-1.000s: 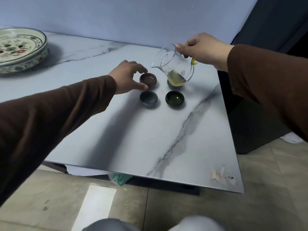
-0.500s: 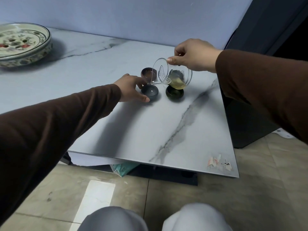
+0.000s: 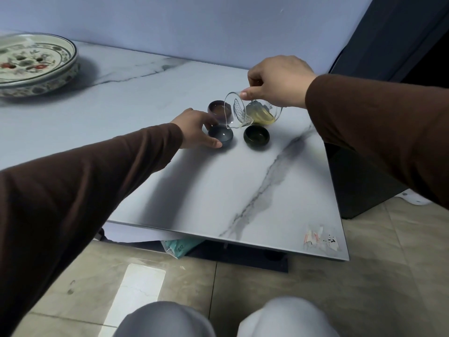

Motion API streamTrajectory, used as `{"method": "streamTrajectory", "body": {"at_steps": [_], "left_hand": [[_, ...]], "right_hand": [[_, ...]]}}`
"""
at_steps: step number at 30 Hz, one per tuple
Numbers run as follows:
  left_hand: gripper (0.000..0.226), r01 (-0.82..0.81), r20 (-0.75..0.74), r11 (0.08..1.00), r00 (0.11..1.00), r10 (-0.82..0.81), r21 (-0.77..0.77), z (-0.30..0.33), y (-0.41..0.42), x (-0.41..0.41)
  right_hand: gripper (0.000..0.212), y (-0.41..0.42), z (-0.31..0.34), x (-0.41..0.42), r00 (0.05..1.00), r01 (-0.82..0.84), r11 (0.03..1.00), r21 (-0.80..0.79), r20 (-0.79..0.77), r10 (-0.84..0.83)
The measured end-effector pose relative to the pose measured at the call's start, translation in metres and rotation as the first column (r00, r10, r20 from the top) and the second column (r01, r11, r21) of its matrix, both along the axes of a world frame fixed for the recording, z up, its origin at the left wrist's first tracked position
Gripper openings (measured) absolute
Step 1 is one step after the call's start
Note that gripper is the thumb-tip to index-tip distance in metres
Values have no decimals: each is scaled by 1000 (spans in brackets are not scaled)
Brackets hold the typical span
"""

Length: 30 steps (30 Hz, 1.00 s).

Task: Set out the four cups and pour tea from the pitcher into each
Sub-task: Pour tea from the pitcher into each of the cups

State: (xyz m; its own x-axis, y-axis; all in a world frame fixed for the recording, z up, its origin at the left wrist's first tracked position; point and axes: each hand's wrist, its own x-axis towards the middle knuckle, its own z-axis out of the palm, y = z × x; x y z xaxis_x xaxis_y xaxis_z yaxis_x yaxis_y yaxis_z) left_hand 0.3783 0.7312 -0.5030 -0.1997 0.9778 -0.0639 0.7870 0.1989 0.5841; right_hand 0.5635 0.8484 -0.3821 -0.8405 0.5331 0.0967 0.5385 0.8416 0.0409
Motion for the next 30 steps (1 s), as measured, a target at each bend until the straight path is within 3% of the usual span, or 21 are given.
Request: {"method": "streamTrajectory", "body": {"at_steps": [30], "left_hand": [[55,5,-78,998,997,-10,-55,12,1,6]], "right_hand": [[40,-32,19,-11,994,-111,977,181,36,106]]}}
